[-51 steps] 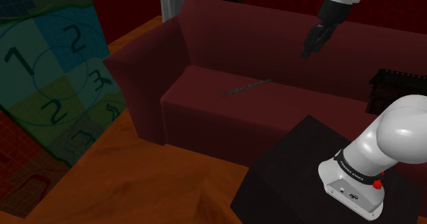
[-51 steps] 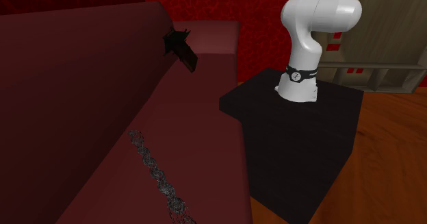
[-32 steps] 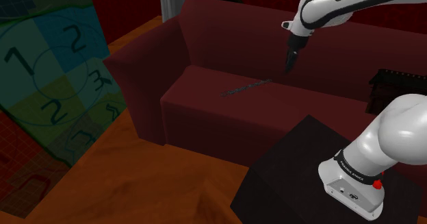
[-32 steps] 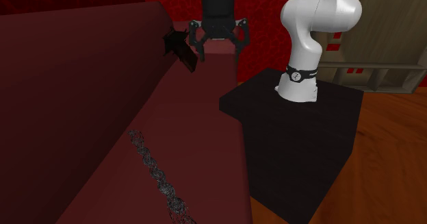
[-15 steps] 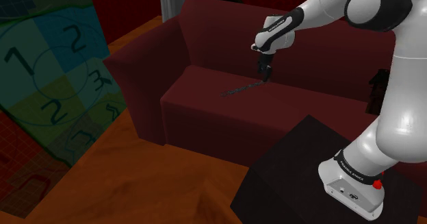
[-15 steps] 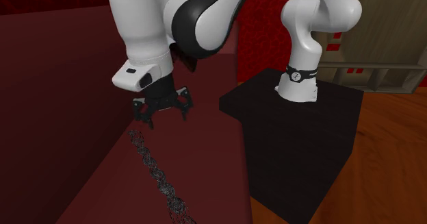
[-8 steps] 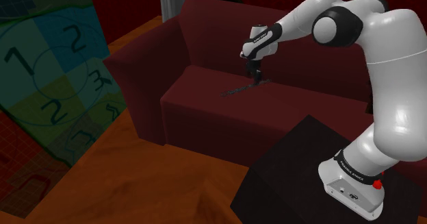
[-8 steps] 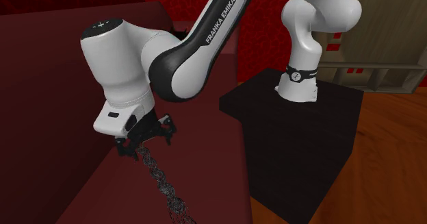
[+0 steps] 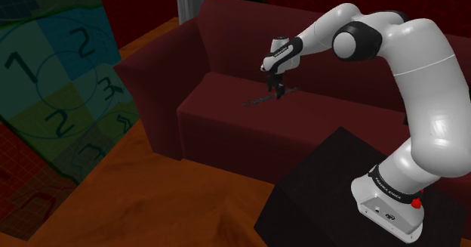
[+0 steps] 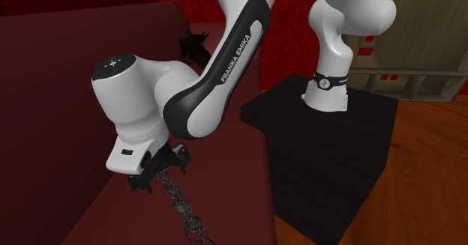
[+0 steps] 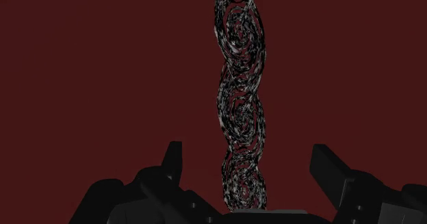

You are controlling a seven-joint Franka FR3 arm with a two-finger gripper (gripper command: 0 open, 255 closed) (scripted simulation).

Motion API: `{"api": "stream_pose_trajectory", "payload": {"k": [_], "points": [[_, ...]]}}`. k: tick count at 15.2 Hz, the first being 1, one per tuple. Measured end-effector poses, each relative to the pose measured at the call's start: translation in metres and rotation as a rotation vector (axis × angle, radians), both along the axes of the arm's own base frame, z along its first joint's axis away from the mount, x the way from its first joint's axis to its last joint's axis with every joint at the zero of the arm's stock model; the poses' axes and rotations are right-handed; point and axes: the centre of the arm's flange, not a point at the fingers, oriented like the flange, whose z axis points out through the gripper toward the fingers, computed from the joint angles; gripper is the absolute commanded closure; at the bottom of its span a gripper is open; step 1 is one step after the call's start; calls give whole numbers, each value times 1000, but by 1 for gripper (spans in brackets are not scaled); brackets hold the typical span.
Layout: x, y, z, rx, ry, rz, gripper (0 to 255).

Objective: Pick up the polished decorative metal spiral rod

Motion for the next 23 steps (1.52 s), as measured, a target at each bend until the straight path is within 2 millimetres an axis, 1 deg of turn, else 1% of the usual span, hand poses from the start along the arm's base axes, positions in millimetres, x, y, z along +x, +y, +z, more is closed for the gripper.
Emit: {"api": "stream_pose_trajectory", "payload": {"k": [1, 2, 13, 16, 23], "points": [[0, 0, -4, 0, 0, 0, 0], [0, 0, -6, 0, 0, 0, 255], [1, -1, -3, -1, -4, 1, 255], [1, 0, 8, 0, -1, 0, 255], [1, -1, 45, 0, -1, 0, 255]]}}
